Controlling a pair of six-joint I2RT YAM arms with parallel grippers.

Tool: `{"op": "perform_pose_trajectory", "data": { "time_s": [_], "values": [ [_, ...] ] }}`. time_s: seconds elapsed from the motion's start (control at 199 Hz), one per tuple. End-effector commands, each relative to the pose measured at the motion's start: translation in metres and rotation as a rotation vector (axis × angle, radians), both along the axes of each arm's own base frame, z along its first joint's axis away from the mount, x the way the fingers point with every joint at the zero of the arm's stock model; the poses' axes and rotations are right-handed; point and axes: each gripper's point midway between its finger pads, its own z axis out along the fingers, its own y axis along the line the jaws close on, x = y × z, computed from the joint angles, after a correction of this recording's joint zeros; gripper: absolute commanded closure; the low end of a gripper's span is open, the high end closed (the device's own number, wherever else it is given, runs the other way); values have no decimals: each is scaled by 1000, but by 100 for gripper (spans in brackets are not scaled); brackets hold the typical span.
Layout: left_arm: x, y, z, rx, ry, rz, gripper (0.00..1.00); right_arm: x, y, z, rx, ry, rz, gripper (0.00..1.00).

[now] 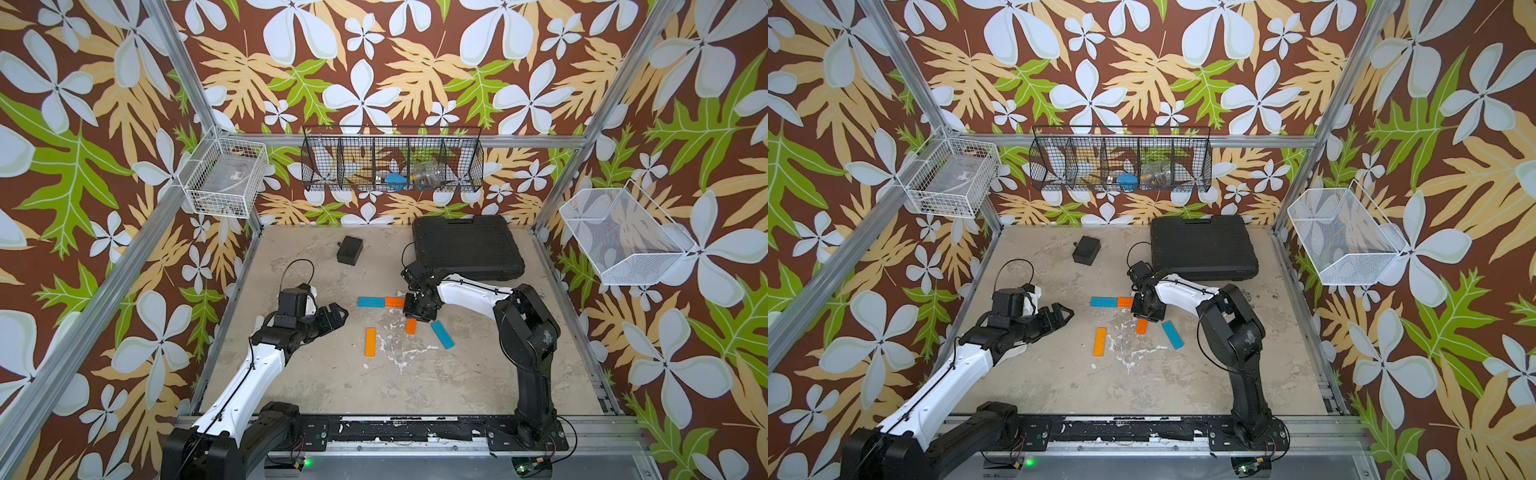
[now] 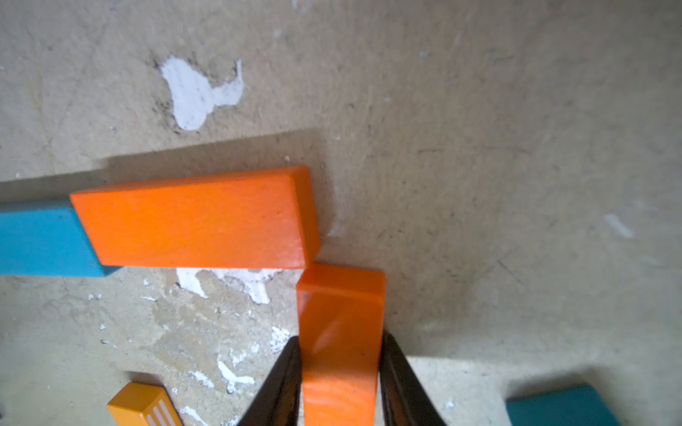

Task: Assemble the number 7 with building blocks
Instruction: Assemble the building block at the center of the board.

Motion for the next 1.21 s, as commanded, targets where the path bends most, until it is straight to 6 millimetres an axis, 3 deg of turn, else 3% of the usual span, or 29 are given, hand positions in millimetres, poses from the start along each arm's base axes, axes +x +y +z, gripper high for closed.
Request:
{"op": "perform_pose_trajectory", "data": {
  "time_s": [0.0,0.72,1.204],
  "values": [
    [2,-1,2,-6,-10,-2,7,-23,-20,-15,-110,92,3,65],
    [3,-1,0,-7,-8,0,7,-14,3,10,-70,38,24,64],
    [4,-1,-2,2,-3,-10,7,-6,16,7,-37,39,32,64]
  ]
}}
